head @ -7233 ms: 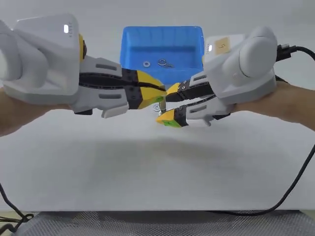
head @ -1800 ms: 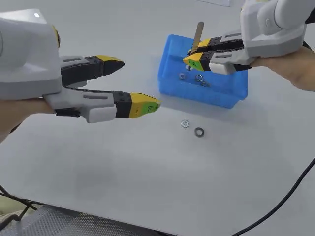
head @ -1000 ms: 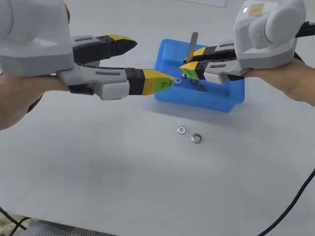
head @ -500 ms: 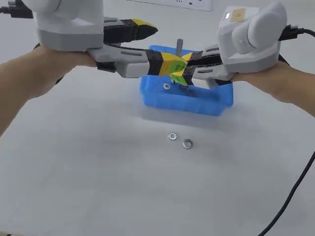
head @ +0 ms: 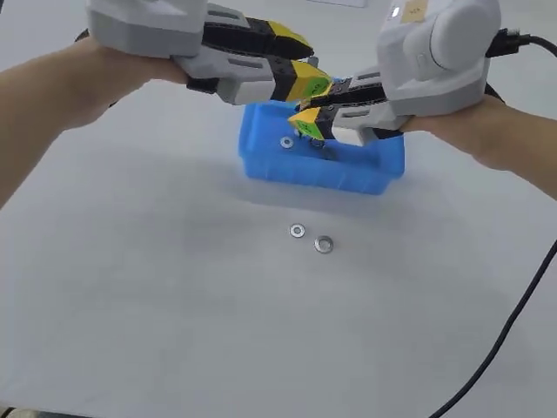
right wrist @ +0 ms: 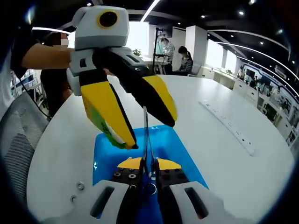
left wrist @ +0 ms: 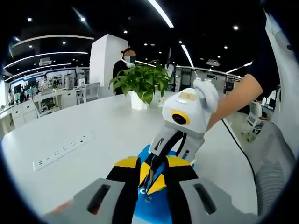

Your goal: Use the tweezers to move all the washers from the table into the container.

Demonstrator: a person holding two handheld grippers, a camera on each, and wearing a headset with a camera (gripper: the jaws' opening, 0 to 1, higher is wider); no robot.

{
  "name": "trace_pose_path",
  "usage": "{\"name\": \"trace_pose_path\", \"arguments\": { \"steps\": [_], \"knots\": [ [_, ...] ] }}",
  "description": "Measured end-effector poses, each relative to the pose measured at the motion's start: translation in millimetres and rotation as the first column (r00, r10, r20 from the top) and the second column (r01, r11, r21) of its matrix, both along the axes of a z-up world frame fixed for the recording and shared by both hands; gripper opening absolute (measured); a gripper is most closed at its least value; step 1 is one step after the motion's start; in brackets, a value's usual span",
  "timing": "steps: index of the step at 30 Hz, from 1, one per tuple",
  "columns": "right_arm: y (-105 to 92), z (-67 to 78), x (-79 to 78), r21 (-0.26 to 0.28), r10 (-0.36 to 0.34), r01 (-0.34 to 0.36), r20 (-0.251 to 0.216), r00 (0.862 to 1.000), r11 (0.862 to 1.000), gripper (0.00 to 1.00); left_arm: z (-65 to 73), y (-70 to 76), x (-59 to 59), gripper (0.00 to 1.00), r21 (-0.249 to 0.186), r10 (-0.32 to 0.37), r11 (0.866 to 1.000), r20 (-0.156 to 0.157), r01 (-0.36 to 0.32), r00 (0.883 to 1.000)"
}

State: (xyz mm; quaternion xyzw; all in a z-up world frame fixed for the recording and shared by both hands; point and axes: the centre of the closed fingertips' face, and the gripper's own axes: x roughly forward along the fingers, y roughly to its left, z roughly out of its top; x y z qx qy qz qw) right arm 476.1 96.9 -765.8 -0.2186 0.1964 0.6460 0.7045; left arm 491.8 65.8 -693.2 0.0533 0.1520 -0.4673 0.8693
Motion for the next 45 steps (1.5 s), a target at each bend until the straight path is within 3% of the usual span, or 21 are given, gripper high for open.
{"name": "trace_pose_path", "arguments": {
  "steps": [6,11,15,17,22,24,27,38,45],
  "knots": [
    [0.5,0.2,-0.1,0.006,-0.001,0.001,-0.002,1.000,1.000,0.11,-4.8,-3.1,-3.9,0.14,0.020,-0.032,0.999,-0.012,0.032,0.999],
    [-0.4,0.5,-1.7,0.002,0.006,-0.006,0.001,1.000,1.000,0.11,-7.1,-5.1,-7.3,0.12,0.028,-0.042,0.999,-0.028,0.043,0.999],
    [-0.9,-1.1,0.5,-0.004,0.015,-0.015,0.004,1.000,1.000,0.11,-8.0,-6.3,-7.5,0.09,0.041,-0.055,0.998,-0.023,0.056,0.998],
    [-0.8,-1.8,2.6,-0.003,0.012,-0.012,0.003,1.000,1.000,0.11,-8.1,-6.2,-6.8,0.08,0.064,-0.068,0.996,-0.007,0.068,0.998],
    [-1.3,-2.7,3.0,-0.011,0.015,-0.015,0.012,1.000,1.000,0.12,-7.8,-8.2,-8.4,0.06,0.082,-0.096,0.992,-0.003,0.096,0.995],
    [-1.2,-2.8,3.8,-0.014,0.016,-0.016,0.023,1.000,1.000,0.12,-7.3,-6.8,-6.6,0.05,0.103,-0.096,0.990,0.021,0.093,0.995],
    [-1.4,-2.9,3.6,-0.018,0.020,-0.019,0.027,0.999,1.000,0.12,-6.9,-6.8,-7.6,0.05,0.113,-0.106,0.988,0.034,0.102,0.994],
    [1.6,6.7,3.1,-0.008,0.005,-0.005,0.027,1.000,1.000,0.16,4.1,-5.2,-5.3,0.05,0.117,-0.107,0.988,0.076,0.097,0.991],
    [-2.6,4.3,-3.3,-0.044,0.010,-0.008,0.035,0.999,0.999,0.21,6.5,-6.0,-6.5,0.05,0.133,-0.106,0.987,0.086,0.094,0.991]
  ]
}}
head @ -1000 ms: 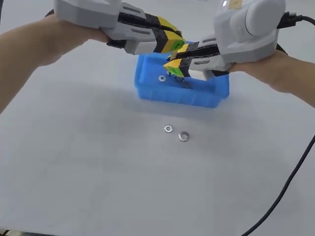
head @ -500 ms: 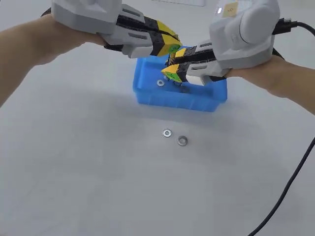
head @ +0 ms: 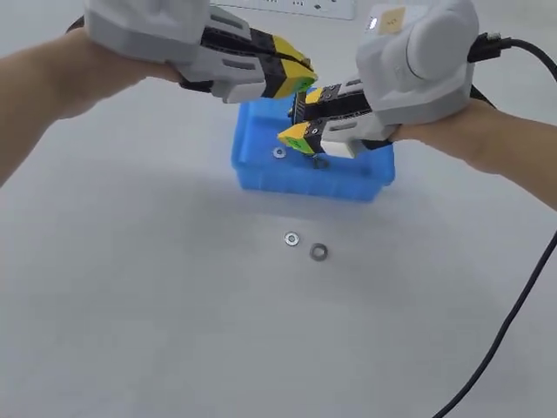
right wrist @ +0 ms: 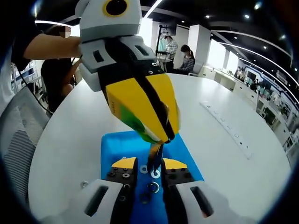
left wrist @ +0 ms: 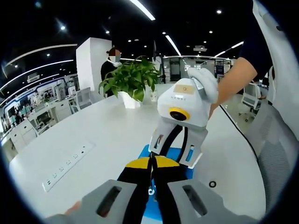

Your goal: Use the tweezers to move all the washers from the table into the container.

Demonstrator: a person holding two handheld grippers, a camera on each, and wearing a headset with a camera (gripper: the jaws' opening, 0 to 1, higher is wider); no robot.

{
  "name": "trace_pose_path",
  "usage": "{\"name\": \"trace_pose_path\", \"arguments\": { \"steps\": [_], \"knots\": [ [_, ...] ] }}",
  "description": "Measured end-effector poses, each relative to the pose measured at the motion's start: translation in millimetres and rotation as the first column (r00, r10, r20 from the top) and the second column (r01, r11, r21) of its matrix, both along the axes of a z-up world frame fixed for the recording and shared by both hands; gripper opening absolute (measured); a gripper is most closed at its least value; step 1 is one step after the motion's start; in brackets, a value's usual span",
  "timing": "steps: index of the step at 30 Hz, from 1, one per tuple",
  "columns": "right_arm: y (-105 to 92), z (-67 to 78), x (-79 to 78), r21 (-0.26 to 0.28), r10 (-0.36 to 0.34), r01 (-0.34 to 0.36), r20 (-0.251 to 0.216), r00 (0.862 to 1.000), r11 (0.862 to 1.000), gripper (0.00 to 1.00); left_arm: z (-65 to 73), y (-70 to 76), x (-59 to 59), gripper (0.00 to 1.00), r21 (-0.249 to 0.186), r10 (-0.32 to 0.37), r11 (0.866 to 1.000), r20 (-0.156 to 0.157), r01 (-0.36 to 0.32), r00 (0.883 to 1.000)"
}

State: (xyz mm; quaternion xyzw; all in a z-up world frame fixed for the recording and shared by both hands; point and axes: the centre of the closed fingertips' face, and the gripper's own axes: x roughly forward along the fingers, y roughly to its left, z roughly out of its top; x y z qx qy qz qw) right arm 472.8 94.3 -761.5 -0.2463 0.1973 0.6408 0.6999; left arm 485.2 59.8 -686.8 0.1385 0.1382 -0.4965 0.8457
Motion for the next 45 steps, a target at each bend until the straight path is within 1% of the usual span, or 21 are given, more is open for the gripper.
{"name": "trace_pose_path", "arguments": {
  "steps": [3,7,10,11,15,17,19,21,23,24,27,29,30,31,32,33,34,36,37,39,45],
  "knots": [
    [-4.1,1.9,0.3,-0.004,-0.010,0.010,-0.004,1.000,1.000,0.25,5.2,1.8,1.9,0.05,0.001,0.006,1.000,0.013,-0.006,1.000],
    [-10.7,8.8,0.5,-0.001,-0.037,0.037,-0.017,0.999,0.999,0.32,13.1,4.6,1.8,0.05,0.003,0.015,1.000,0.021,-0.015,1.000],
    [-14.3,24.1,2.5,0.049,-0.083,0.085,-0.033,0.996,0.995,0.36,17.7,5.9,-0.4,0.05,-0.001,0.016,1.000,0.027,-0.016,1.000],
    [-16.2,26.3,2.6,0.049,-0.088,0.090,-0.030,0.996,0.995,0.38,20.4,6.3,-3.6,0.05,0.003,0.017,1.000,0.033,-0.018,0.999],
    [-25.0,36.1,2.2,0.049,-0.108,0.109,-0.011,0.994,0.993,0.50,25.3,9.2,-7.7,0.05,0.009,0.020,1.000,0.042,-0.021,0.999],
    [-30.0,45.2,1.4,0.072,-0.133,0.133,-0.009,0.991,0.988,0.55,27.8,10.4,-9.9,0.05,0.005,0.026,1.000,0.036,-0.026,0.999],
    [-33.6,49.2,-1.8,0.075,-0.138,0.138,-0.007,0.990,0.988,0.58,30.3,11.3,-12.7,0.05,0.010,0.030,0.999,0.045,-0.030,0.999],
    [-38.0,49.3,-1.2,0.079,-0.143,0.143,-0.004,0.990,0.987,0.61,34.8,10.7,-17.1,0.05,0.011,0.031,0.999,0.049,-0.031,0.998],
    [-43.3,50.0,-7.9,0.075,-0.148,0.147,-0.002,0.989,0.986,0.63,38.1,10.4,-21.8,0.05,0.009,0.031,0.999,0.053,-0.031,0.998],
    [-47.1,50.2,-12.5,0.071,-0.153,0.153,-0.001,0.988,0.986,0.65,38.6,10.3,-26.3,0.05,0.006,0.031,0.999,0.052,-0.031,0.998],
    [-55.7,51.4,-19.9,0.074,-0.165,0.164,0.003,0.986,0.984,0.70,41.6,10.7,-36.9,0.05,-0.004,0.034,0.999,0.050,-0.034,0.998],
    [-62.2,53.8,-27.5,0.093,-0.186,0.185,-0.002,0.983,0.978,0.74,44.0,12.0,-44.3,0.05,-0.011,0.040,0.999,0.051,-0.039,0.998],
    [-64.9,54.6,-30.2,0.097,-0.194,0.194,-0.004,0.981,0.976,0.78,45.1,12.2,-47.1,0.05,-0.015,0.040,0.999,0.052,-0.040,0.998],
    [-68.1,55.2,-32.6,0.098,-0.203,0.203,-0.006,0.979,0.974,0.80,47.1,11.3,-53.2,0.05,-0.018,0.041,0.999,0.052,-0.041,0.998],
    [-71.8,56.0,-35.7,0.093,-0.209,0.209,-0.008,0.978,0.974,0.82,48.0,10.7,-56.7,0.05,-0.018,0.041,0.999,0.054,-0.040,0.998],
    [-76.9,58.3,-39.2,0.092,-0.219,0.218,-0.008,0.976,0.972,0.82,48.7,10.0,-61.9,0.05,-0.014,0.036,0.999,0.056,-0.036,0.998],
    [-80.4,61.8,-41.0,0.103,-0.232,0.231,0.000,0.973,0.968,0.83,49.0,9.9,-63.4,0.05,-0.013,0.036,0.999,0.056,-0.035,0.998],
    [-84.8,64.7,-44.7,0.113,-0.240,0.239,-0.006,0.971,0.964,0.84,50.0,9.6,-69.0,0.05,-0.010,0.037,0.999,0.057,-0.037,0.998],
    [-87.6,65.5,-46.6,0.118,-0.250,0.250,-0.014,0.968,0.961,0.85,51.0,8.9,-71.6,0.05,-0.015,0.040,0.999,0.053,-0.040,0.998],
    [-92.8,64.4,-49.9,0.119,-0.256,0.256,-0.017,0.966,0.959,0.86,52.6,7.5,-75.8,0.05,-0.024,0.046,0.999,0.051,-0.044,0.998],
    [-103.6,57.7,-65.9,0.113,-0.278,0.281,-0.044,0.960,0.953,0.89,54.2,1.8,-88.4,0.05,-0.024,0.038,0.999,0.056,-0.036,0.998]
  ]
}}
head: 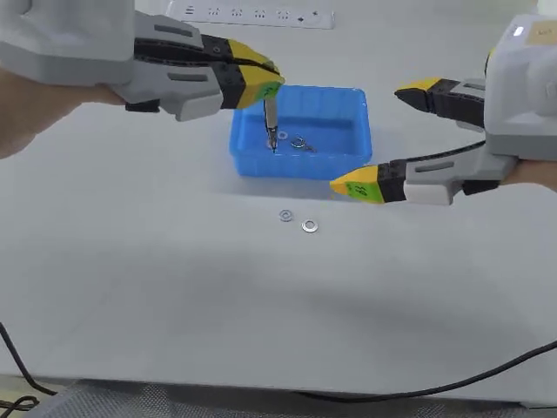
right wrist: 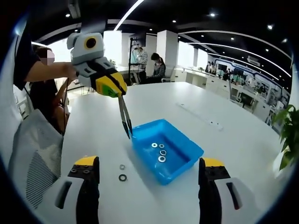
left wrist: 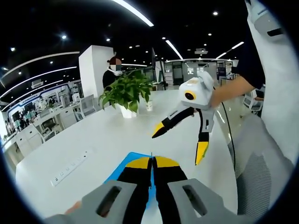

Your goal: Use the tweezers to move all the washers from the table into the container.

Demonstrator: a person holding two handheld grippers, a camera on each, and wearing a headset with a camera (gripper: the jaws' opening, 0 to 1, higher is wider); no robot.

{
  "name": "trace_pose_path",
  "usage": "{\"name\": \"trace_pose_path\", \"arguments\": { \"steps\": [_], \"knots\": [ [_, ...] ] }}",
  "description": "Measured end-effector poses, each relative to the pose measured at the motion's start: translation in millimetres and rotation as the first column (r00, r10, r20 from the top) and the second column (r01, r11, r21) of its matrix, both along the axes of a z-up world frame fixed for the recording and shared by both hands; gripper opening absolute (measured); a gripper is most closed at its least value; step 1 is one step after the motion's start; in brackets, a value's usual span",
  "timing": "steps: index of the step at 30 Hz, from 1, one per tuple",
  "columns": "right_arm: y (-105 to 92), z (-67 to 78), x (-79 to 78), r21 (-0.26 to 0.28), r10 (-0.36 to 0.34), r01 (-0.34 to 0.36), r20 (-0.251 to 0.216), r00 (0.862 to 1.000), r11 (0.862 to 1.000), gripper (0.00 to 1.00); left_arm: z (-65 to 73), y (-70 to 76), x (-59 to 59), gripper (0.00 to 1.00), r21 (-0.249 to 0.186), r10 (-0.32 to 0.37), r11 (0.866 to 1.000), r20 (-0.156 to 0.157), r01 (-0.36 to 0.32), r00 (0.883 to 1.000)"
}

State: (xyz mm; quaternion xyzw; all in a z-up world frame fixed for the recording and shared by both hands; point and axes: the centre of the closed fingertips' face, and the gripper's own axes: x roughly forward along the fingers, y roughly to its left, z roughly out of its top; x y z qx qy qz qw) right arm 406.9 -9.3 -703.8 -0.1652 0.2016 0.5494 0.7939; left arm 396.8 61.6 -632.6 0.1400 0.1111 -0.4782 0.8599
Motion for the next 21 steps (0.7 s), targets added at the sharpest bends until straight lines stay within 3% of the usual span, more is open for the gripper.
{"name": "trace_pose_path", "arguments": {
  "steps": [3,6,9,12,17,21],
  "knots": [
    [-7.3,-8.1,-7.2,-0.010,-0.005,0.004,-0.015,1.000,1.000,0.91,-5.5,-1.8,-4.9,0.05,0.006,-0.002,1.000,0.004,0.002,1.000],
    [-20.9,-14.4,-10.0,-0.047,-0.027,0.027,-0.002,1.000,0.999,0.92,-7.5,-5.1,-17.2,0.05,0.008,-0.009,1.000,-0.016,0.009,1.000],
    [-27.6,-11.4,-15.0,-0.008,-0.066,0.066,-0.032,0.997,0.998,0.91,-12.3,-7.7,-24.5,0.05,0.018,-0.012,1.000,-0.027,0.013,1.000],
    [-35.9,-17.8,-17.0,-0.014,-0.080,0.079,-0.043,0.996,0.997,0.91,-16.3,-12.6,-29.5,0.05,0.005,-0.016,1.000,-0.042,0.016,0.999],
    [-41.1,-30.6,-33.3,-0.037,-0.075,0.072,-0.073,0.995,0.997,0.90,-23.9,-27.2,-37.9,0.05,-0.015,-0.047,0.999,-0.054,0.046,0.997],
    [-43.6,-36.0,-40.5,-0.055,-0.076,0.072,-0.082,0.994,0.996,0.89,-28.1,-37.7,-39.1,0.05,-0.059,-0.060,0.997,-0.063,0.057,0.996]
  ]
}}
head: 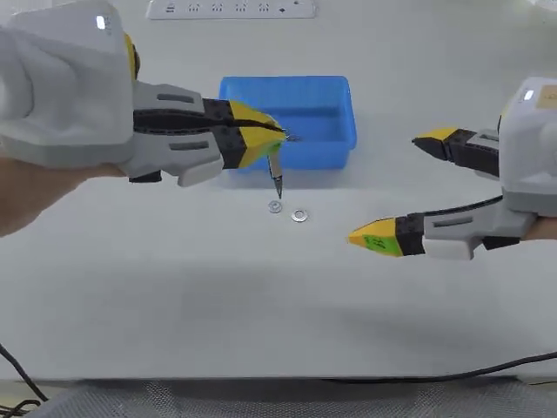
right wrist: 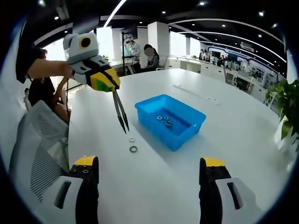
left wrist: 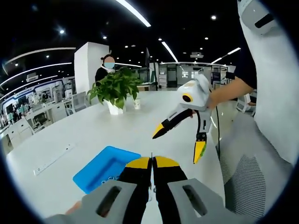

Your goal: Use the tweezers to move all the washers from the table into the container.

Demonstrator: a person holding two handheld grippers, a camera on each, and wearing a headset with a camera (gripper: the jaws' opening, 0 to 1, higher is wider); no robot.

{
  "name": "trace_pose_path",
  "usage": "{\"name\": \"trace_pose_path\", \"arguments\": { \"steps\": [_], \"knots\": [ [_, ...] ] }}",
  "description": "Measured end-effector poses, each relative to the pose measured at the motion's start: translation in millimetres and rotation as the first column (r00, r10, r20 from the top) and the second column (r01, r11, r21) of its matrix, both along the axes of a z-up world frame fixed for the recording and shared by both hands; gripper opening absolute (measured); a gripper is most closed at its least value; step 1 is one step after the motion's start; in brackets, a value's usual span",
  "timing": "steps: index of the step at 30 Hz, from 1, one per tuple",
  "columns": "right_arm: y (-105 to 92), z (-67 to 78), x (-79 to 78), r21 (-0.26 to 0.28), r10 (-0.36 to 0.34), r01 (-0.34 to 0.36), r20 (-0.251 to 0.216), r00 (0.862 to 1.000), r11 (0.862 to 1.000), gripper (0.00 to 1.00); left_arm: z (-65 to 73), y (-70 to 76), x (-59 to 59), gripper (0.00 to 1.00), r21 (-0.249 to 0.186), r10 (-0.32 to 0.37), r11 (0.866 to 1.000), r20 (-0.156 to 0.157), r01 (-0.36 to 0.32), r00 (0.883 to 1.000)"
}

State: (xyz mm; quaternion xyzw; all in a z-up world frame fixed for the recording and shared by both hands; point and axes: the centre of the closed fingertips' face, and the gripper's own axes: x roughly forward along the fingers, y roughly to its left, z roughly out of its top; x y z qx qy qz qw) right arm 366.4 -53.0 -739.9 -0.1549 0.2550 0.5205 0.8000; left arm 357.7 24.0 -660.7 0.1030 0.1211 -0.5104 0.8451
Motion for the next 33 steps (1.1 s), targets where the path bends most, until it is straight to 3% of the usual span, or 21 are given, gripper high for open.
{"name": "trace_pose_path", "arguments": {
  "steps": [5,7,11,16,33],
  "knots": [
    [-3.0,1.5,0.8,0.009,-0.018,0.018,-0.008,1.000,1.000,0.88,-11.6,-10.9,0.1,0.05,-0.011,-0.020,1.000,-0.027,0.020,0.999],
    [-4.2,0.5,1.5,0.008,-0.021,0.021,-0.008,1.000,1.000,0.88,-16.7,-16.9,-1.6,0.05,0.006,-0.036,0.999,-0.030,0.036,0.999],
    [-2.8,-2.6,0.0,0.012,-0.024,0.024,-0.023,0.999,1.000,0.88,-18.0,-17.8,0.5,0.05,-0.012,-0.021,1.000,-0.040,0.021,0.999],
    [0.9,-7.5,-3.8,0.011,-0.013,0.014,-0.038,0.999,1.000,0.87,-24.4,-24.0,0.7,0.05,-0.002,-0.029,1.000,-0.045,0.029,0.999],
    [1.1,-12.1,-8.1,0.013,-0.007,0.008,-0.061,0.998,1.000,0.87,-39.8,-17.7,0.9,0.05,0.015,-0.031,0.999,-0.053,0.032,0.998]
  ]
}}
